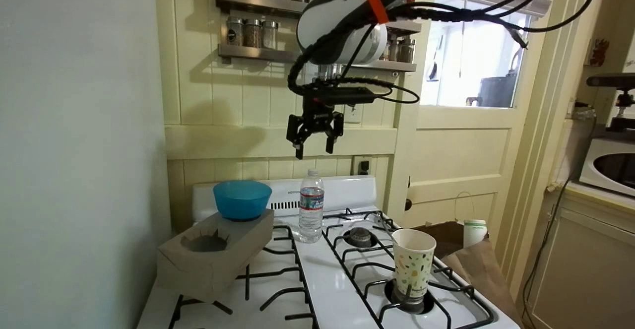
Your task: Move the plastic bottle from the cup holder and place it between the two sides of the stove
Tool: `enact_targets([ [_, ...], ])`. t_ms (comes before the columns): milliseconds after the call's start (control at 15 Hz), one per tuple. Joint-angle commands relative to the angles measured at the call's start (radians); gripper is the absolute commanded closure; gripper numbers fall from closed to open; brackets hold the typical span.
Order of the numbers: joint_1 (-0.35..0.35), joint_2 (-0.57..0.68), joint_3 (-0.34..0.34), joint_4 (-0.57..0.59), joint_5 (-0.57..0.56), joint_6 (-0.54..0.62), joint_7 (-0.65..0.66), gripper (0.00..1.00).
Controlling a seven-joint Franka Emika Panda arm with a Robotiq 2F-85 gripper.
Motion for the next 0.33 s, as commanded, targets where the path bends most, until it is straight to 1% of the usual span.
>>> enact_targets([
  [0, 0.037, -0.137, 0.005, -0.032, -0.062, -0.191, 0.041, 0.0],
  [133, 0.044, -0.252, 0.018, -0.1, -0.118, -0.212, 0.05, 0.0],
  [200, 0.029, -0.125, 0.016, -0.002, -0.068, -0.192, 0.023, 0.0],
  [267, 0.032, -0.171, 0.022, -0.019, -0.084, -0.207, 0.029, 0.01],
])
